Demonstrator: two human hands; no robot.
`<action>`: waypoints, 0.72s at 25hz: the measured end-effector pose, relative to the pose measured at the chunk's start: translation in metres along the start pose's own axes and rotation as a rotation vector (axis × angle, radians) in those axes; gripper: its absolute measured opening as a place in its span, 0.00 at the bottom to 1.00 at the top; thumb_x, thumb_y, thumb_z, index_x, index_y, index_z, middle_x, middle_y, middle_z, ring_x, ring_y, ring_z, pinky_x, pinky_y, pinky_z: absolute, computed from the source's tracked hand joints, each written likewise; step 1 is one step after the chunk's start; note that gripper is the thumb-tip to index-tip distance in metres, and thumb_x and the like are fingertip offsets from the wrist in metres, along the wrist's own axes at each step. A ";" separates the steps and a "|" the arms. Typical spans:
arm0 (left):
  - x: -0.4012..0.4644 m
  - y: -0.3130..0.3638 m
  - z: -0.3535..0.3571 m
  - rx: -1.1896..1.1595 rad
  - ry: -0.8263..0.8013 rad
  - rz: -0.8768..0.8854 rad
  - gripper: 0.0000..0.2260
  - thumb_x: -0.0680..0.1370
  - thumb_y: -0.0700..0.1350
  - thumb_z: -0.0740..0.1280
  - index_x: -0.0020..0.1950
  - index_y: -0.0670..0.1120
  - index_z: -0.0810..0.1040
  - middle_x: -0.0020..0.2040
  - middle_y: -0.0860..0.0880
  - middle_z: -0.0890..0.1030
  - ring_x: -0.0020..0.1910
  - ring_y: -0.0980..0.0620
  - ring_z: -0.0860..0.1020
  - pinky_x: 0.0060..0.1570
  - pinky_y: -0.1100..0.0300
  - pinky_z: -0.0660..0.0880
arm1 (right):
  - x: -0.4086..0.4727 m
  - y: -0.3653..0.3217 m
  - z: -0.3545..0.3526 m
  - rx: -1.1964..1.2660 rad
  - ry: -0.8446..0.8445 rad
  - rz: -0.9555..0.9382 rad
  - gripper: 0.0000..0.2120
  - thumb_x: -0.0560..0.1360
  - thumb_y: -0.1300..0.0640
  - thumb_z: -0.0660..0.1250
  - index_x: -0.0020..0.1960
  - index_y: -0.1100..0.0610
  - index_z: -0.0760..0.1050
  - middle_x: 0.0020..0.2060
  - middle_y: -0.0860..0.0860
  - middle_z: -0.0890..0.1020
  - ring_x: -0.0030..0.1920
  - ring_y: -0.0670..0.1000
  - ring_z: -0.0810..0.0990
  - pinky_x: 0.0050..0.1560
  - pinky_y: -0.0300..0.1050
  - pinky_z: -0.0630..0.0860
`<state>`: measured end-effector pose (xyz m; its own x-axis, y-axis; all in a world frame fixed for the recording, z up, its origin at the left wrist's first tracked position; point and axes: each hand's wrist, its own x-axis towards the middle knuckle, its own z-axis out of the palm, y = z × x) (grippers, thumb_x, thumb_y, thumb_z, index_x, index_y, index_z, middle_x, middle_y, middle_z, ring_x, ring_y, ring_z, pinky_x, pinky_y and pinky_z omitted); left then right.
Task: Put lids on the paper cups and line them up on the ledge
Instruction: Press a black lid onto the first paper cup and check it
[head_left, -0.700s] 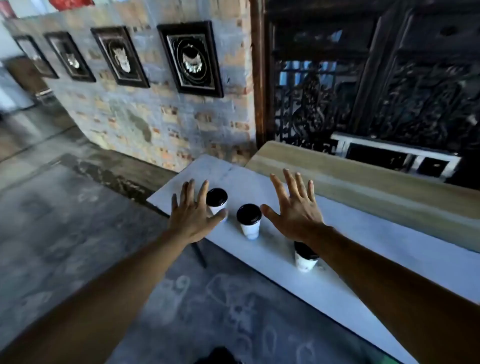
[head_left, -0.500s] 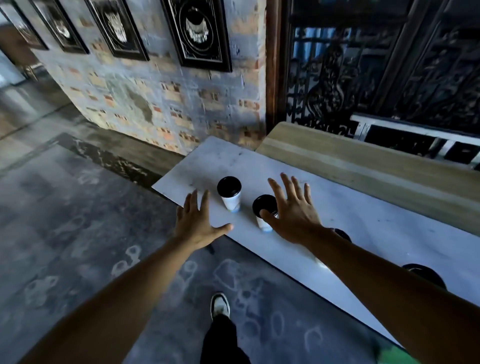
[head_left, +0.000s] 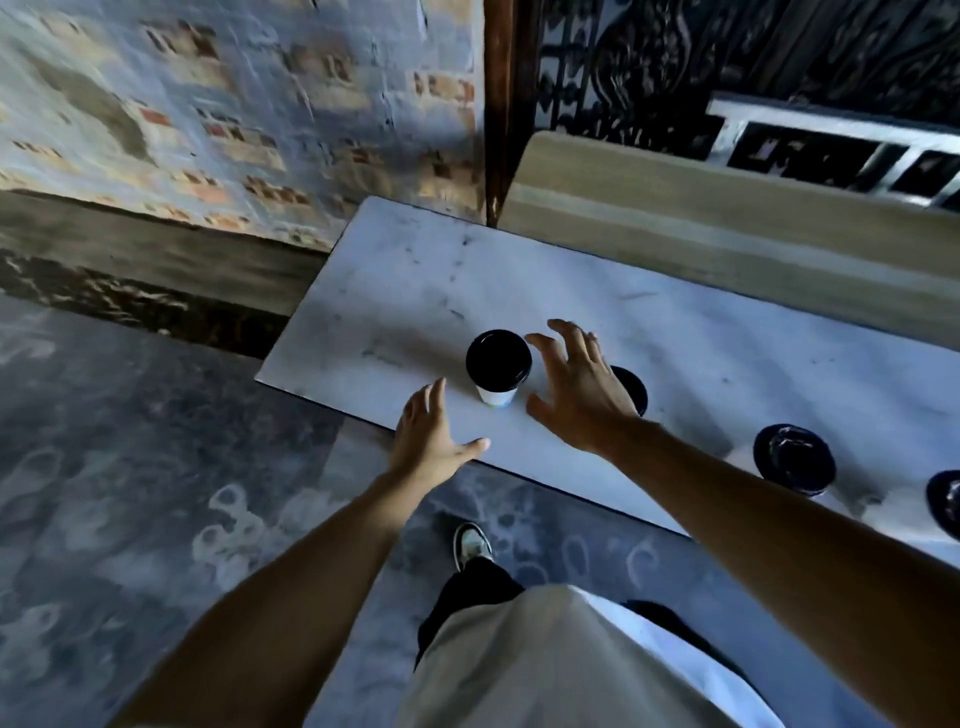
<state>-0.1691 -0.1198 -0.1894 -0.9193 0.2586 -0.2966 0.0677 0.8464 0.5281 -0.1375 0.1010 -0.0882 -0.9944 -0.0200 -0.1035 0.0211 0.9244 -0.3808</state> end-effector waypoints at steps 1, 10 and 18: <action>0.012 -0.002 -0.001 -0.019 -0.032 0.009 0.50 0.71 0.58 0.78 0.82 0.40 0.54 0.81 0.38 0.61 0.80 0.38 0.59 0.76 0.46 0.62 | 0.005 -0.004 0.003 0.007 -0.017 0.008 0.34 0.73 0.53 0.72 0.76 0.55 0.65 0.77 0.61 0.63 0.76 0.64 0.62 0.72 0.60 0.68; 0.063 0.017 0.002 -0.464 -0.048 -0.117 0.40 0.65 0.44 0.82 0.75 0.50 0.70 0.70 0.49 0.77 0.69 0.48 0.76 0.58 0.60 0.74 | 0.038 -0.013 0.013 0.014 -0.102 -0.052 0.25 0.74 0.57 0.72 0.69 0.55 0.73 0.77 0.52 0.66 0.76 0.57 0.64 0.59 0.57 0.79; 0.064 0.014 0.011 -0.520 -0.068 -0.001 0.22 0.71 0.44 0.80 0.64 0.47 0.81 0.59 0.48 0.86 0.60 0.48 0.82 0.59 0.52 0.78 | 0.049 -0.008 0.021 0.024 -0.197 -0.012 0.19 0.75 0.62 0.67 0.66 0.55 0.75 0.72 0.49 0.69 0.75 0.53 0.64 0.59 0.57 0.78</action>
<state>-0.2227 -0.0866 -0.2094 -0.8910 0.3017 -0.3392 -0.1507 0.5083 0.8479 -0.1844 0.0848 -0.1091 -0.9551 -0.1071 -0.2764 0.0145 0.9144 -0.4046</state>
